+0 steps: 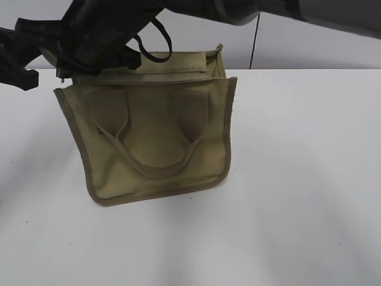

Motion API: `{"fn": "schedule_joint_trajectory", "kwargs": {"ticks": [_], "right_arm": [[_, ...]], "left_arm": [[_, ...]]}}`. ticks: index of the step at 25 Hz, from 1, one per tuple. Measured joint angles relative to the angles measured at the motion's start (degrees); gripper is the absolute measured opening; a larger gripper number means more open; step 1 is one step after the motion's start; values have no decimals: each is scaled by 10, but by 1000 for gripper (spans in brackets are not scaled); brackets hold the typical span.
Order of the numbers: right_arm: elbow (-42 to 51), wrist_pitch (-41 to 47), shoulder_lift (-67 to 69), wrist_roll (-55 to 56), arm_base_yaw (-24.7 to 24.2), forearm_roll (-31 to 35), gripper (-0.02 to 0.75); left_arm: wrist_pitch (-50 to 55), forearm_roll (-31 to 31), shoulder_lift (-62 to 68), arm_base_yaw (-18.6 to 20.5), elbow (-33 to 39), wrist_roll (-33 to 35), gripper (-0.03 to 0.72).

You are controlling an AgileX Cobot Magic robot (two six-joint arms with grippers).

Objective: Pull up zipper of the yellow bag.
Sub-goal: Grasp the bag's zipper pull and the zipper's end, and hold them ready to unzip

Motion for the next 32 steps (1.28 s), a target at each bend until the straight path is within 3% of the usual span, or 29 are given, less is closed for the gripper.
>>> {"fn": "schedule_joint_trajectory", "kwargs": {"ticks": [12,23,32], "right_arm": [[-1,68,-43,-46,-29,-9,-11],[-9,228,-47,-133,-94,-1,-11],[-18,340,-57,-184,-150,-94,-11]], "left_arm": [[29,2,-3,-1,0,-2,8],[92,2,-4,-3,0,-24,8],[105,-1,-4,-3,0,-24,8]]}}
